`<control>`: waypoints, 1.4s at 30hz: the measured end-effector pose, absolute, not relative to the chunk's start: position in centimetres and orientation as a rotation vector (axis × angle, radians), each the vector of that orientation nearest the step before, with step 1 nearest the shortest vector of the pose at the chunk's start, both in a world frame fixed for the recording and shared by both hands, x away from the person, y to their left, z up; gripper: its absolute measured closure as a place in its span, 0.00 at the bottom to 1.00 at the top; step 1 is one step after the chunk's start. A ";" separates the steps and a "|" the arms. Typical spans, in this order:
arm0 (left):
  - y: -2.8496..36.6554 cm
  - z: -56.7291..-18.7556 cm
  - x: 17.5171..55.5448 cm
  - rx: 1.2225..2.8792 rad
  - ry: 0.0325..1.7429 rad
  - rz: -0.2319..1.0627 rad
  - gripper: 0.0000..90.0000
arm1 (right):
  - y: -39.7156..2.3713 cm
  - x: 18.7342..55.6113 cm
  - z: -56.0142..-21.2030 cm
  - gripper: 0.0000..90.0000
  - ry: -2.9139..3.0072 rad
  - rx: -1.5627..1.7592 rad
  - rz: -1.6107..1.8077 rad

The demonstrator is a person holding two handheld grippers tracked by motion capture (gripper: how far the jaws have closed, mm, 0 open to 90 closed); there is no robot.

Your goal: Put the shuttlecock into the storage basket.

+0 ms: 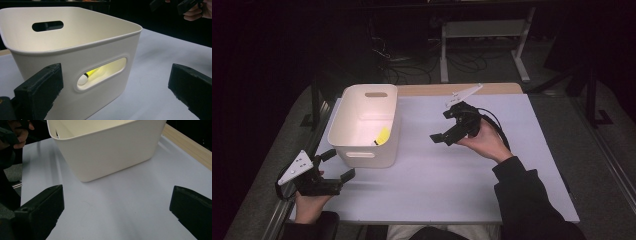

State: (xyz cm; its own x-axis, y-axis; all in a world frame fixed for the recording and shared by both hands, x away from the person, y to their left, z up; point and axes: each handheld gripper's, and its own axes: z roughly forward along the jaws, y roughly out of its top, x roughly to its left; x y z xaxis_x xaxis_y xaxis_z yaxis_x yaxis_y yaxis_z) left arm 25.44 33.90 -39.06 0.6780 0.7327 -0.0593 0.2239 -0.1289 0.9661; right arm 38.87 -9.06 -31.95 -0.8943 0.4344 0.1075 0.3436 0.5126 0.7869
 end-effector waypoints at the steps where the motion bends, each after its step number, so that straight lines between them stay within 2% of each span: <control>1: 33.9 -39.1 25.4 1.684 0.783 0.525 0.00 | -9.2 38.8 -32.0 0.00 2.639 0.686 1.342; 42: 33.9 -39.0 25.4 1.684 0.788 0.527 0.00 | -17.6 35.7 -34.7 0.00 2.499 0.851 1.373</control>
State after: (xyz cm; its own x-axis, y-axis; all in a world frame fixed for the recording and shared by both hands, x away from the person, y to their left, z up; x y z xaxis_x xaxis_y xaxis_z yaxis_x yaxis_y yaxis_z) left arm 25.40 33.92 -39.04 0.6743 0.7360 -0.0601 0.2261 -0.1283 0.9656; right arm 35.71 -17.65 -34.66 -0.8239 0.5533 0.1232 0.4007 0.4148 0.8169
